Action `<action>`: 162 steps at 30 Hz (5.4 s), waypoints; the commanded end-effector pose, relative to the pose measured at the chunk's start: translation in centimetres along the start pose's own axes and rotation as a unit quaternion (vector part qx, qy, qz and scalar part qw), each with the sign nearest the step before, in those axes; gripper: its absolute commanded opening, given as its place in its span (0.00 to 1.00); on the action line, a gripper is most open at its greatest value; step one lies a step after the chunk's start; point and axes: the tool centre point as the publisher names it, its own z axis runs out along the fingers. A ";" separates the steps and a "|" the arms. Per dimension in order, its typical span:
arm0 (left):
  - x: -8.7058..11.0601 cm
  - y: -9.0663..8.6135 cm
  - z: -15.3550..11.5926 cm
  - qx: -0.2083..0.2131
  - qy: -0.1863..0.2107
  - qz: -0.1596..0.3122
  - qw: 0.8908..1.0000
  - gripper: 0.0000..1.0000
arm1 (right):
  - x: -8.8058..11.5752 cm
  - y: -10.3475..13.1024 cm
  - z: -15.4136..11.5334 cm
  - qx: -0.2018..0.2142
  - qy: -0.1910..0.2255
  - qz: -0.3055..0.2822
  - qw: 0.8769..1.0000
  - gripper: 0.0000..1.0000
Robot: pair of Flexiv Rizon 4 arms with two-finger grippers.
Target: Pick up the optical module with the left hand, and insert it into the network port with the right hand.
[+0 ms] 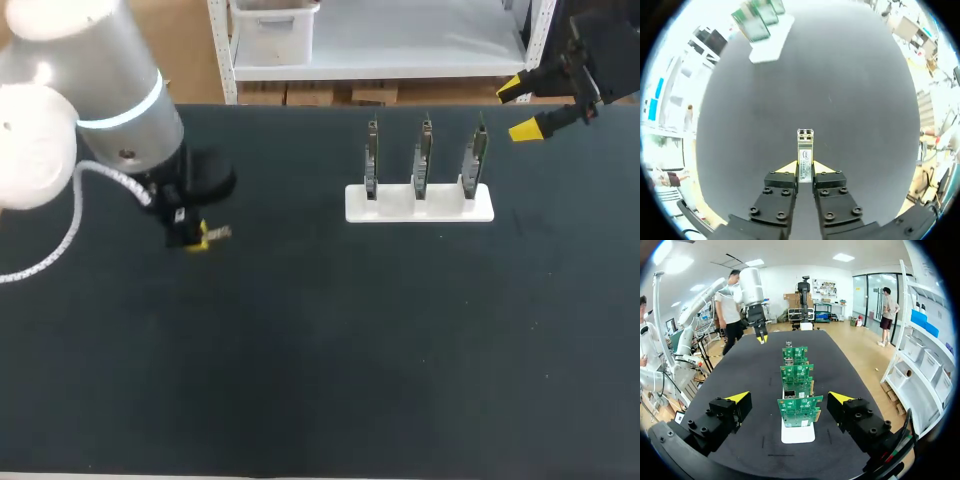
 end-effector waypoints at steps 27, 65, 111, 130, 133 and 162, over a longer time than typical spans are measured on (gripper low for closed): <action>-26.6 12.8 -9.3 0.007 -0.449 0.064 0.891 0.00 | 0.0 0.3 0.0 0.003 0.000 -0.001 1.000 1.00; -39.4 9.6 -6.8 0.080 -0.588 0.029 0.804 0.00 | 0.0 0.3 0.0 0.003 0.000 -0.001 1.000 1.00; -41.7 7.9 -2.6 0.109 -0.580 -0.018 0.807 0.00 | 0.0 0.3 0.0 0.003 0.000 -0.001 1.000 1.00; -41.5 7.3 -2.1 0.117 -0.570 -0.024 0.813 0.00 | 0.0 0.3 0.0 0.003 0.000 -0.001 1.000 1.00; -41.5 7.3 -2.1 0.116 -0.570 -0.025 0.813 0.00 | 0.0 0.3 0.0 0.003 0.000 -0.001 1.000 1.00; -41.1 7.4 -1.8 0.113 -0.566 -0.031 0.816 0.00 | 0.0 0.3 0.0 0.003 0.000 -0.001 1.000 1.00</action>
